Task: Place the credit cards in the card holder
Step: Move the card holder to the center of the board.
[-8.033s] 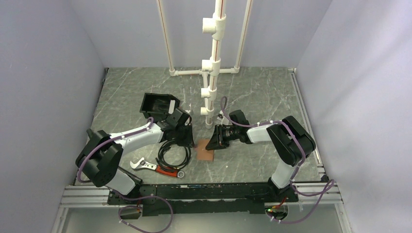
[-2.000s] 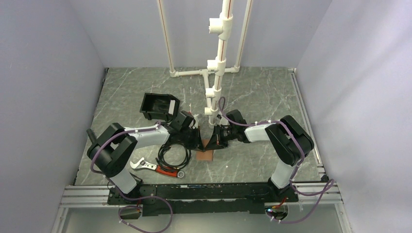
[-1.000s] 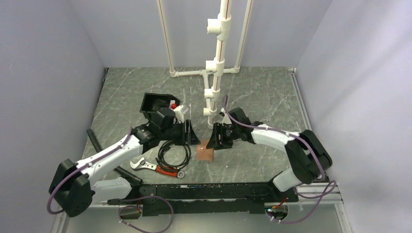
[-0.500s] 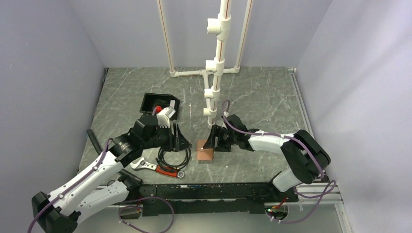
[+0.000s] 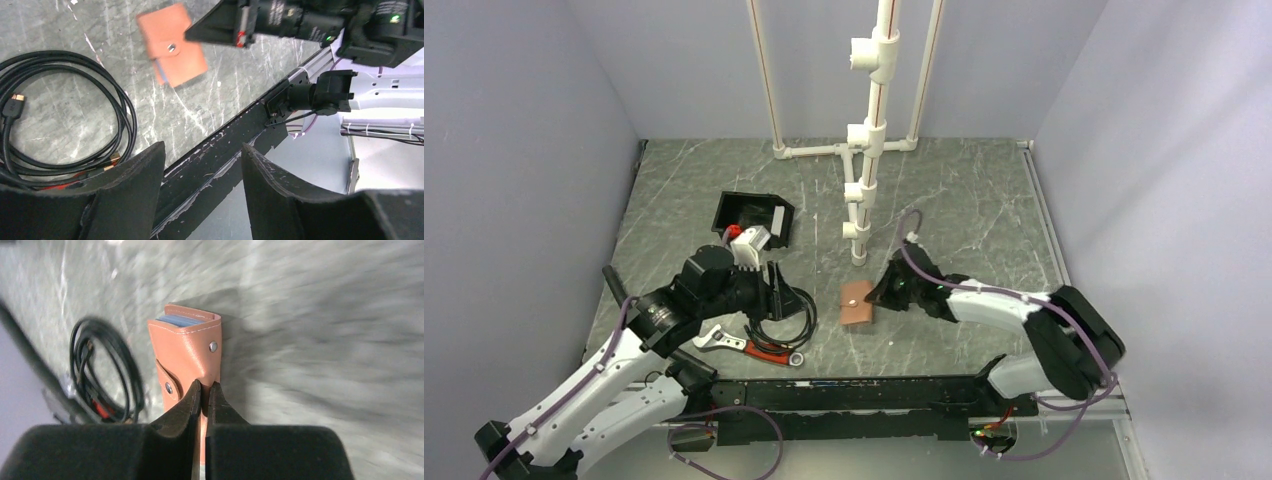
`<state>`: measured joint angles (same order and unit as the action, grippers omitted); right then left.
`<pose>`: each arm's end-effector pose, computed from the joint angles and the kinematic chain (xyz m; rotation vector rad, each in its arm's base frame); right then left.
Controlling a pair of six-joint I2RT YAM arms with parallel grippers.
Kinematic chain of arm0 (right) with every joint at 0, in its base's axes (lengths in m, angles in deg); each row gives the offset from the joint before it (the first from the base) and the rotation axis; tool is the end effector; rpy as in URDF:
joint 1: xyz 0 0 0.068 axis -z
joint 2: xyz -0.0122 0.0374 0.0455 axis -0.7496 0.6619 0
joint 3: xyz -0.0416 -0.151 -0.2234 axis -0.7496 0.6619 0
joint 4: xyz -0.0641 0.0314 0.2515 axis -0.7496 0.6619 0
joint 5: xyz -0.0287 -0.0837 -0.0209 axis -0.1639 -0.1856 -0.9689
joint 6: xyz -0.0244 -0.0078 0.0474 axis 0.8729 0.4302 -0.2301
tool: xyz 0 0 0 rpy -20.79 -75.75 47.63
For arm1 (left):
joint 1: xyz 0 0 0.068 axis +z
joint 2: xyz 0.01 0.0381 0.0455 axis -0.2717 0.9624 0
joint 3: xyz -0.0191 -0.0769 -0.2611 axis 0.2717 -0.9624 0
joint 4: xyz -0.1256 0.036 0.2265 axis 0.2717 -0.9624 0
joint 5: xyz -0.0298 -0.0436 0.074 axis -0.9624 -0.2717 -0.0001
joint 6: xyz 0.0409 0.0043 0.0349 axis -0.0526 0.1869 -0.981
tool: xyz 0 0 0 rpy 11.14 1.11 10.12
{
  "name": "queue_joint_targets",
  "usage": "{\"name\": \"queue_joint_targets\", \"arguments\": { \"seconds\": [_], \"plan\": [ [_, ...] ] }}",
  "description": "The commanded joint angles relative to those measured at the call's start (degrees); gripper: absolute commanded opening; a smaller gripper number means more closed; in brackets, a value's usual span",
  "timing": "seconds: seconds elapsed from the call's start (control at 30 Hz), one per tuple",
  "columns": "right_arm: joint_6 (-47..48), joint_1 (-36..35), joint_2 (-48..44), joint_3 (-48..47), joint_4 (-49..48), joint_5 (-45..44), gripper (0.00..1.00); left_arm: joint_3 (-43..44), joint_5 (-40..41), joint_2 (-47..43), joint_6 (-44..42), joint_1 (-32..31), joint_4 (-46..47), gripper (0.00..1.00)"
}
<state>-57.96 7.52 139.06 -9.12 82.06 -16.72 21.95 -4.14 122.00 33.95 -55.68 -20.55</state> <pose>0.1944 0.1733 0.1483 0.3294 2.5560 0.8562 0.1128 -0.1067 0.2999 0.1794 2.2813 -1.0693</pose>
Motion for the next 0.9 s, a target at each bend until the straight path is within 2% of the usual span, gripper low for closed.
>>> {"name": "queue_joint_targets", "arguments": {
  "seconds": [0.0, 0.13, 0.23, 0.3, 0.43, 0.53, 0.6, 0.67, 0.7, 0.77, 0.8, 0.87],
  "plan": [
    [2.2, 9.7, -8.6, 2.8, 18.2, -11.3, 0.0, 2.5, 1.4, -1.3, -2.2, 0.0, -1.0, 0.63],
    [9.8, 26.2, -17.1, 3.1, 24.7, -11.6, 0.0, 2.3, 1.2, -1.4, -2.8, 0.1, -1.4, 0.63],
    [15.2, 40.9, -15.7, -1.1, 22.1, -10.1, 0.0, 1.9, 1.0, -1.7, -2.4, 0.1, -1.2, 0.63],
    [16.7, 49.0, -10.9, -5.6, 15.4, -8.3, 0.0, 1.7, 1.0, -2.1, -1.6, 0.1, -0.6, 0.64],
    [18.5, 58.0, 5.4, -17.8, 6.4, -5.5, 0.0, 4.2, 1.2, -2.6, -0.4, 0.1, -1.9, 0.65],
    [19.2, 62.3, 14.3, -26.7, 7.5, -5.8, 0.0, 7.3, 2.7, -4.0, -0.4, 0.1, -4.6, 0.66],
    [20.1, 63.8, 16.2, -29.8, 7.7, -5.8, 0.03, 9.1, 4.9, -5.4, -0.5, 0.1, -6.3, 0.67],
    [22.1, 63.8, 18.4, -34.0, 11.5, -6.5, 0.19, 10.8, 7.3, -6.8, -0.8, 0.1, -7.6, 0.68],
    [22.7, 63.8, 19.7, -36.4, 15.8, -7.3, 0.31, 11.9, 8.8, -7.3, -1.1, 0.1, -8.2, 0.69],
    [22.8, 63.7, 17.7, -37.2, 22.1, -9.1, 0.65, 14.8, 12.1, -7.4, -3.0, 0.1, -9.6, 0.72],
    [22.9, 63.5, 15.3, -36.2, 23.7, -10.0, 0.78, 16.9, 14.1, -6.9, -4.2, 0.1, -10.9, 0.74],
    [24.6, 62.0, 9.1, -33.6, 27.0, -13.1, 0.9, 23.9, 17.3, -5.2, -7.0, 0.1, -13.5, 0.78]
  ]
}}
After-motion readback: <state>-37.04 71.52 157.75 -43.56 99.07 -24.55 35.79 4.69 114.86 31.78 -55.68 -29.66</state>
